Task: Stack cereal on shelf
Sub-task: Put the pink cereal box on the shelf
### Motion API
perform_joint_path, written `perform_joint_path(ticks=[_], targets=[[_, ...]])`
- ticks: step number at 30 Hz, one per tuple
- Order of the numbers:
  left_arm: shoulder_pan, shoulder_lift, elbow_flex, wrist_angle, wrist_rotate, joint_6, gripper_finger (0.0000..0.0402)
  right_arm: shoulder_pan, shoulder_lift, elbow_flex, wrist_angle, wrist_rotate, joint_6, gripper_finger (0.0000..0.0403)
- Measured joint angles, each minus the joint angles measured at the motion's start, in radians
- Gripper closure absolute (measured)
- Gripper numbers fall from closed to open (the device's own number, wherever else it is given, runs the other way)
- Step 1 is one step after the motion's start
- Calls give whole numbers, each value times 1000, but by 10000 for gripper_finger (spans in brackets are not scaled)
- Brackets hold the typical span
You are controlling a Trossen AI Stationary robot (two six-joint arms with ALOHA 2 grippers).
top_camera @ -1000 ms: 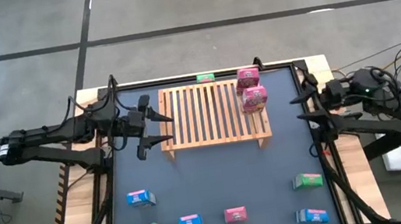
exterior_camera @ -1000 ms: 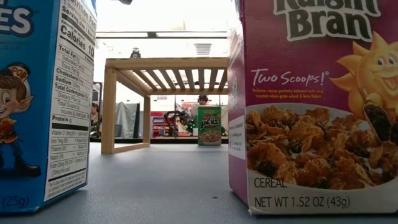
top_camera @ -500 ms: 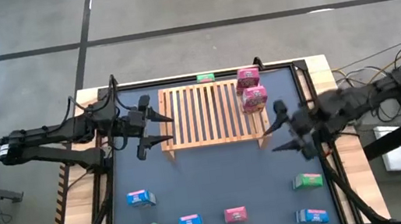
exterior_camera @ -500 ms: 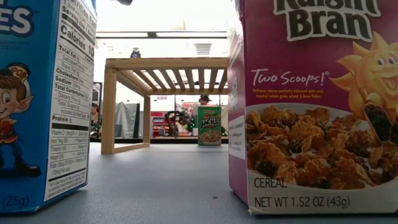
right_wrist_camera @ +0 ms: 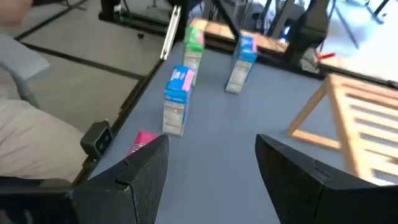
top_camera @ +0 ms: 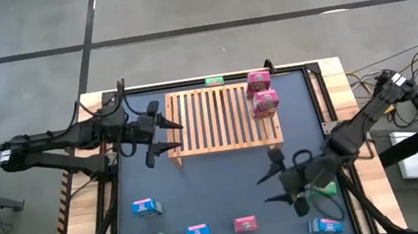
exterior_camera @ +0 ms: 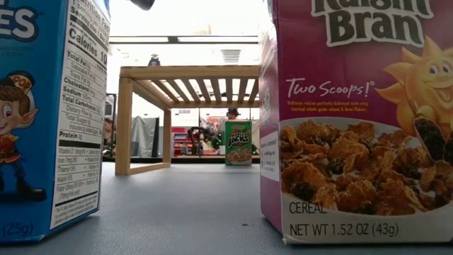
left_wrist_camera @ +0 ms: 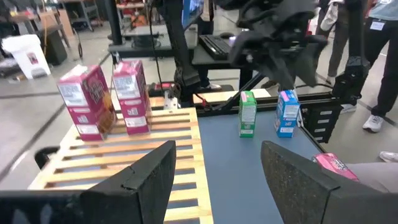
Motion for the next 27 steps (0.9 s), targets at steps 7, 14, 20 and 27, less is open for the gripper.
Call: perform_joint_path(ticks=[7,14,20,27], targets=[[-7,24,0,-38,-1,-58,182,1,181,53,-3,1,124,174],[-59,50,-37,43,-2,-65,183,3,281,63,55,-8,214,174],[-109,38,-140,147,-29,-74,183,23,304,63,129,-14,257,174],[-154,-9,-281,353,-116,-95,183,47,361,63,275,-27,275,174]])
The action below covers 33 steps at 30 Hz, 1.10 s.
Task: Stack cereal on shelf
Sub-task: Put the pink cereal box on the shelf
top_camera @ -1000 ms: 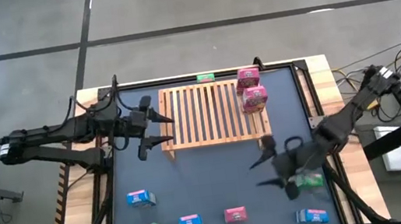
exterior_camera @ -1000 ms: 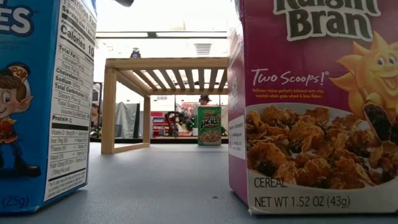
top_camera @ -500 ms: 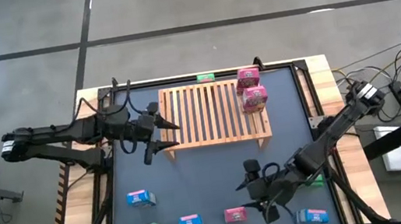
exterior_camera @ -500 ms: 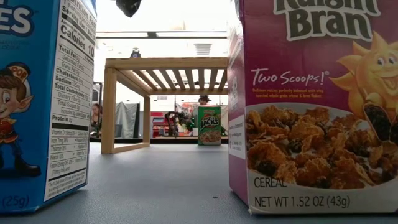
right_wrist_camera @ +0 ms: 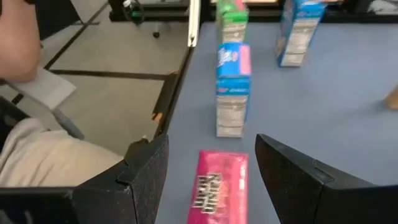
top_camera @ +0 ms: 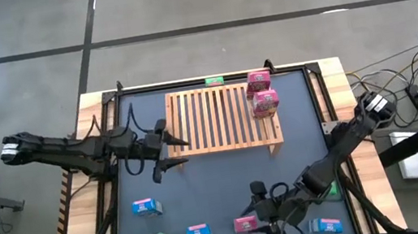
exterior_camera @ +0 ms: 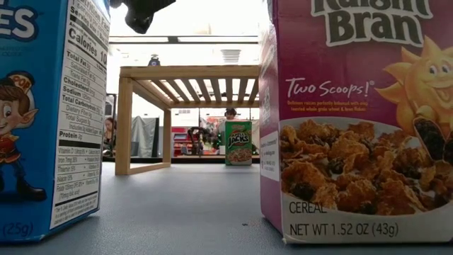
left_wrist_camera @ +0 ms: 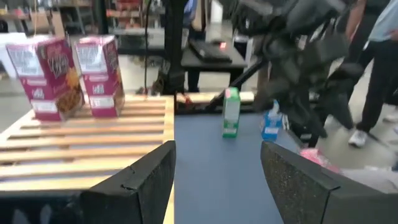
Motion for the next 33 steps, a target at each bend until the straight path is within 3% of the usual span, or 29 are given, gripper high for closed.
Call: perform_joint_path(ticks=[10,22,33], targets=[[-6,-22,-85,180,0,-2,183,10,49,-1,12,-7,7,160],[-6,-9,-85,171,1,-1,183,10,77,-1,-33,0,57,35],[-6,-3,-85,169,1,-1,183,17,99,-1,-104,1,138,26]])
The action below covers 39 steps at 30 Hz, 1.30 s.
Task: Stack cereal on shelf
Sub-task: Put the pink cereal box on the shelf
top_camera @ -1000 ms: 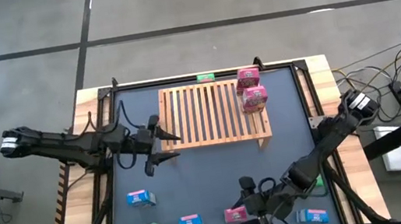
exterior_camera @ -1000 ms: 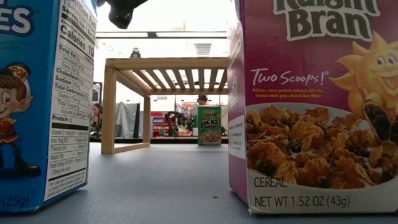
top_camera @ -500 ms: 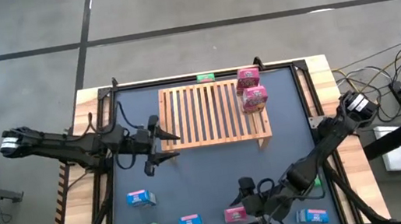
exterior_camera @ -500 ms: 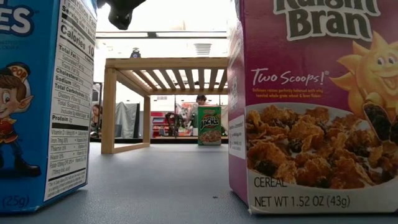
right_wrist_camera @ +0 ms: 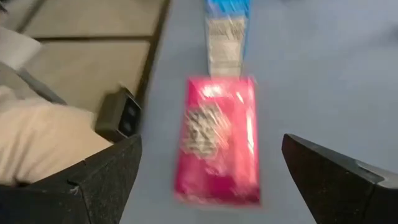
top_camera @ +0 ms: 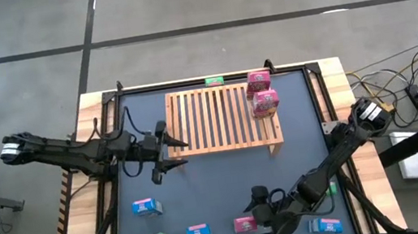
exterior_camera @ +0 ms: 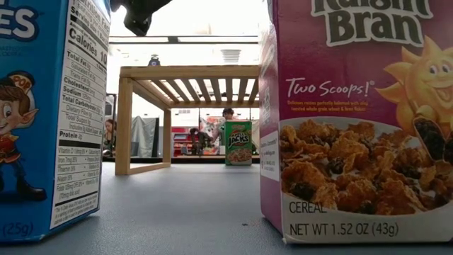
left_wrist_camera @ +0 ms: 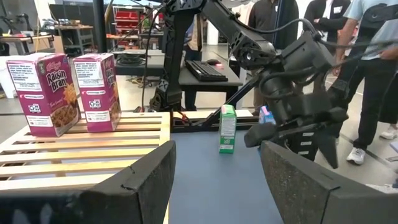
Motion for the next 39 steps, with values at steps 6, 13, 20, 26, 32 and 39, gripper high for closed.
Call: perform_joint_path(ticks=[6,13,20,26,32,39], targets=[[0,1,0,3,0,0,183,0,37,0,-26,0,44,26],[0,13,0,1,0,0,183,0,46,-1,-36,0,45,45],[0,14,0,2,0,0,183,0,44,-1,-46,1,44,79],[0,16,0,3,0,0,183,0,44,-1,-65,2,42,81],[0,17,0,2,0,0,183,0,44,-2,-67,9,42,81],[0,18,0,2,-13,0,183,0,44,-2,-66,27,42,81]])
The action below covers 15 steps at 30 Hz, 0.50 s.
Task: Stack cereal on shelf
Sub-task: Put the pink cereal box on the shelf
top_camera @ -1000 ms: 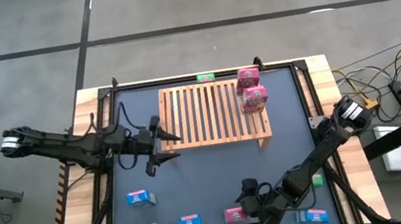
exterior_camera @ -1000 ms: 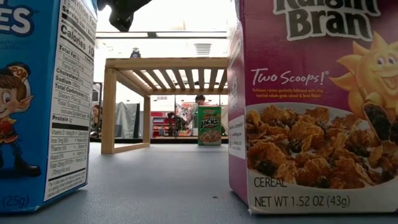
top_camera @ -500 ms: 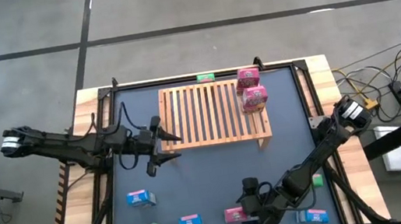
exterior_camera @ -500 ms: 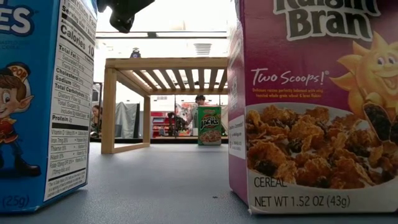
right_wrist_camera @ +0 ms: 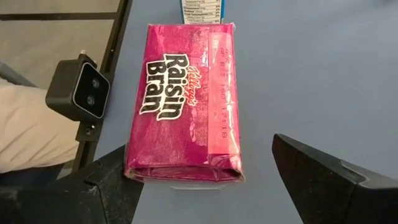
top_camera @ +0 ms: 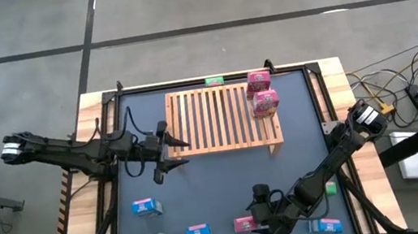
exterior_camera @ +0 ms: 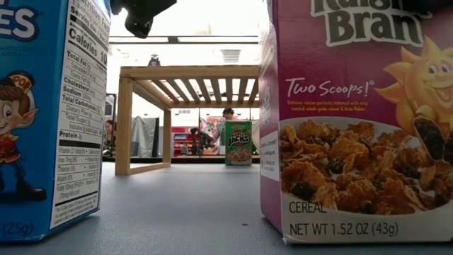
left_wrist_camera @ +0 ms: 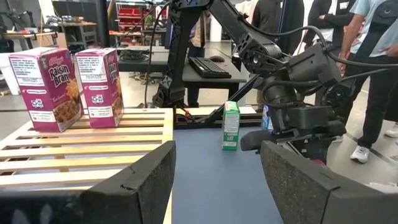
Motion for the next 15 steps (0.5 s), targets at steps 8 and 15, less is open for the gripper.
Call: perform_joint_path(ticks=[8,15], targets=[[0,0,0,0,-3,0,183,0,0,0,0,0,0,86],[0,0,0,0,-3,0,183,0,0,0,1,0,0,123]])
